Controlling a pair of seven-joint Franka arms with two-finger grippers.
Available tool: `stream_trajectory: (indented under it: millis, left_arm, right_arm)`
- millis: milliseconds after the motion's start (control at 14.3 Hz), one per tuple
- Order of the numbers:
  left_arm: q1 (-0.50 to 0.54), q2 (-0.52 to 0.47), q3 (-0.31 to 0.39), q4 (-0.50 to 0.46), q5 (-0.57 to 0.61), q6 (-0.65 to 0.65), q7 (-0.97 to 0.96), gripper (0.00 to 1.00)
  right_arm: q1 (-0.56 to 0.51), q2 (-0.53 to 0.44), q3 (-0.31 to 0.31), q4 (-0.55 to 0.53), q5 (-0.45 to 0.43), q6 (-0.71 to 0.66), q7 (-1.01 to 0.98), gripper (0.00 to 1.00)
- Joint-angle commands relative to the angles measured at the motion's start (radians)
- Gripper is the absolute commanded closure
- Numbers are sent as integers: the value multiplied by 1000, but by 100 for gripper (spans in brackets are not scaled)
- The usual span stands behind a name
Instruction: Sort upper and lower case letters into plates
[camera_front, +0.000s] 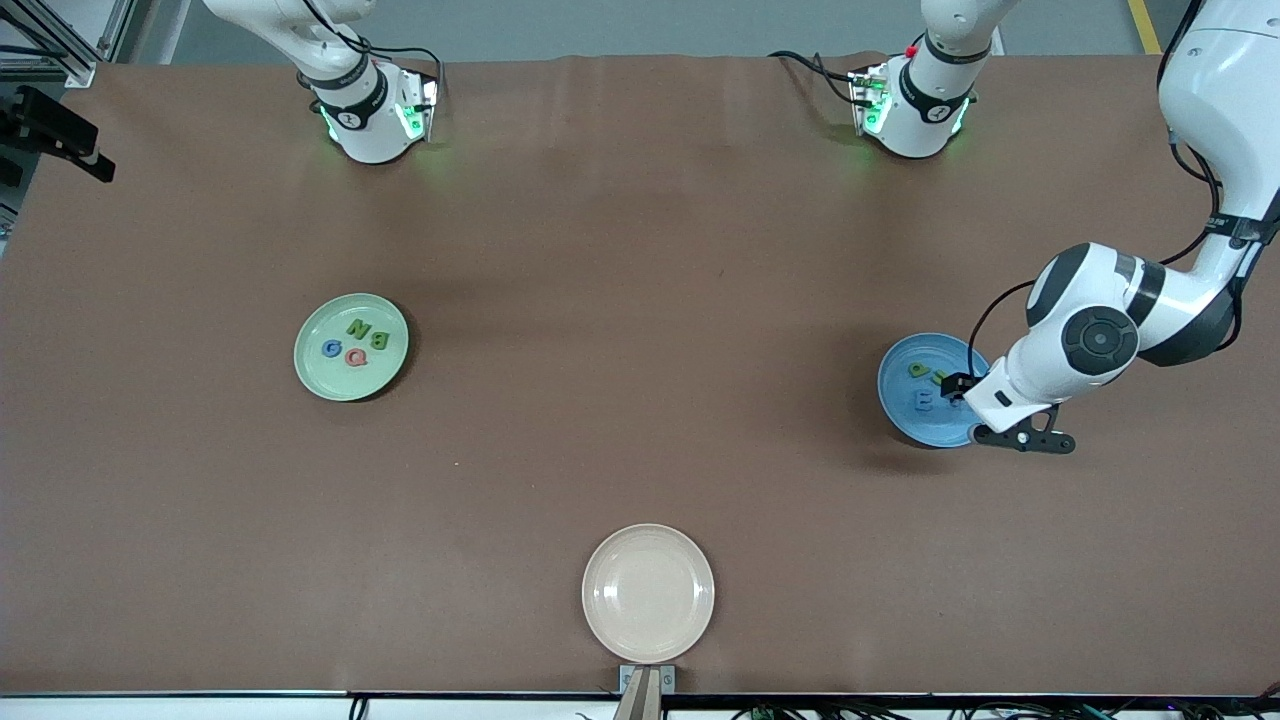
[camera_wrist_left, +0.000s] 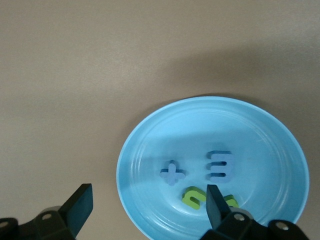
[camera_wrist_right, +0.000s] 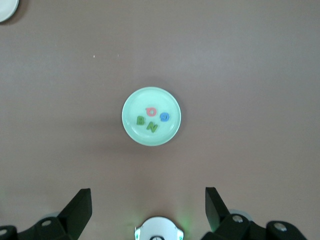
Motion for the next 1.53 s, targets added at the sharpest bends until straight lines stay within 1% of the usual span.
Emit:
stream_trajectory:
  millis: [0, 70, 140, 209, 279, 349, 419, 488, 558, 628, 698, 837, 1047, 1256, 1395, 1465]
  left_arm:
    - [12, -56, -6, -13, -40, -22, 71, 0]
    - [11, -97, 20, -17, -99, -22, 127, 0]
    - [1, -153, 65, -30, -176, -26, 209, 0]
    - [-35, -218, 123, -37, -281, -37, 316, 0]
    - [-105, -275, 217, -36, -388, -75, 408, 0]
    - [-197, -322, 331, -33, -476, -109, 468, 0]
    - [-309, -368, 446, -36, -530, -124, 490, 0]
    - [-445, -408, 597, -36, -569, -153, 493, 0]
    - [-570, -441, 734, -36, -593, -181, 499, 0]
    - [-641, -465, 811, -34, -616, -195, 501, 0]
    - [-667, -491, 847, -34, -641, -200, 501, 0]
    - [-671, -553, 861, -36, -675, -201, 499, 0]
    - [-669, -617, 881, -36, -683, -212, 490, 0]
    - [-681, -634, 887, -24, -695, -221, 485, 0]
    - [-721, -636, 925, -7, -718, -221, 478, 0]
    - [-723, -636, 930, 10, -719, -223, 482, 0]
  right_arm:
    - [7, -13, -4, 1, 2, -23, -12, 0]
    - [7, -13, -4, 1, 1, -25, -12, 0]
    - [7, -13, -4, 1, -1, -28, -12, 0]
    - [7, -13, -4, 1, -1, -28, -12, 0]
    - [7, -13, -4, 1, -1, -26, -12, 0]
    - [8, -13, -4, 1, -2, -26, -12, 0]
    - [8, -13, -4, 1, -2, -25, -12, 0]
    - [10, -13, -2, 1, -2, -26, -12, 0]
    - [10, -14, -4, 0, -2, -26, -12, 0]
    - [10, -14, -4, -2, -2, -26, -12, 0]
    - [10, -14, -2, -2, -2, -26, -12, 0]
    - [11, -14, -4, -5, -2, -29, -10, 0]
    - [11, -14, -4, -6, -2, -32, -10, 0]
    - [11, -14, -2, -6, -2, -37, -12, 0]
    - [11, -14, -2, -8, -2, -39, -12, 0]
    - [11, -14, -2, -8, -2, -40, -12, 0]
